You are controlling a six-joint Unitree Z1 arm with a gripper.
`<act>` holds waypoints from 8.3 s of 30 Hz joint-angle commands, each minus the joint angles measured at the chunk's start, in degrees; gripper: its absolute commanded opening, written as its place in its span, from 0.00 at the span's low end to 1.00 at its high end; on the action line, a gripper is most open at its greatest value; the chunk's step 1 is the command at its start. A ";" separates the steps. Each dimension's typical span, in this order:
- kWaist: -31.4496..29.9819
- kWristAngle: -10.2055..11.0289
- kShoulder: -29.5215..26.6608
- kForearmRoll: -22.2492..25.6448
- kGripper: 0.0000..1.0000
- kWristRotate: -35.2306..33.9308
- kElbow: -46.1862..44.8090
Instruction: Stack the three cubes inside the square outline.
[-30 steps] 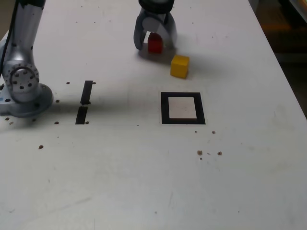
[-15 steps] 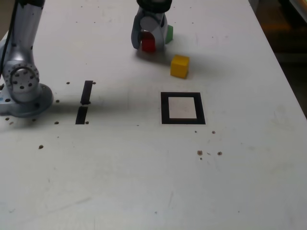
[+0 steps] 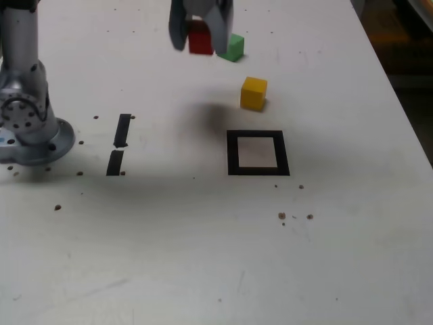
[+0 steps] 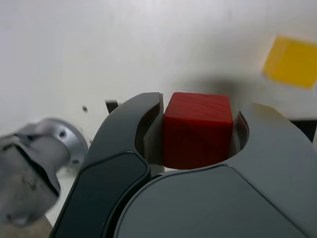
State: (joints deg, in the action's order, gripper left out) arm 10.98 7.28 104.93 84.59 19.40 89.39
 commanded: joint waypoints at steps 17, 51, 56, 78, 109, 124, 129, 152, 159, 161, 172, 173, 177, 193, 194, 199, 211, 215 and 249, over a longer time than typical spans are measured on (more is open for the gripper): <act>-15.66 -6.86 15.73 -2.71 0.11 -32.84 8.08; -15.04 -9.38 14.72 -11.83 0.98 -27.75 0.35; -13.79 -7.15 10.41 -8.77 1.00 -26.56 0.46; 0.16 5.64 11.71 -8.70 0.95 3.56 1.15; 0.52 1.84 17.20 -18.60 0.29 3.89 1.61; 0.53 1.70 16.65 -17.95 0.29 3.98 1.92; 0.53 1.62 16.71 -17.88 0.29 3.98 1.89; -3.62 -3.30 3.26 0.20 0.16 -8.02 10.52; -11.24 -7.23 1.12 0.63 0.12 -19.78 11.15; -12.91 -7.23 1.81 0.63 0.12 -21.88 11.24; -16.71 -6.90 8.74 0.09 0.12 -27.75 10.71; -16.86 -6.91 9.49 -0.06 0.12 -27.90 10.70; -17.62 -6.66 10.98 -0.58 0.12 -28.85 10.47; -18.28 -5.60 12.35 -5.04 0.15 -29.60 6.67; -18.28 -5.57 12.45 -5.30 0.16 -29.60 6.58; -18.28 -5.57 12.93 -6.75 0.20 -29.60 6.32; -17.85 -6.79 13.02 -7.26 0.74 -28.90 5.58; -17.84 -6.74 12.11 -7.16 0.95 -28.45 6.83; 29.06 6.01 7.41 -10.73 0.98 47.94 7.34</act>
State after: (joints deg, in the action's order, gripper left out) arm 39.62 13.28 111.98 74.31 35.51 96.95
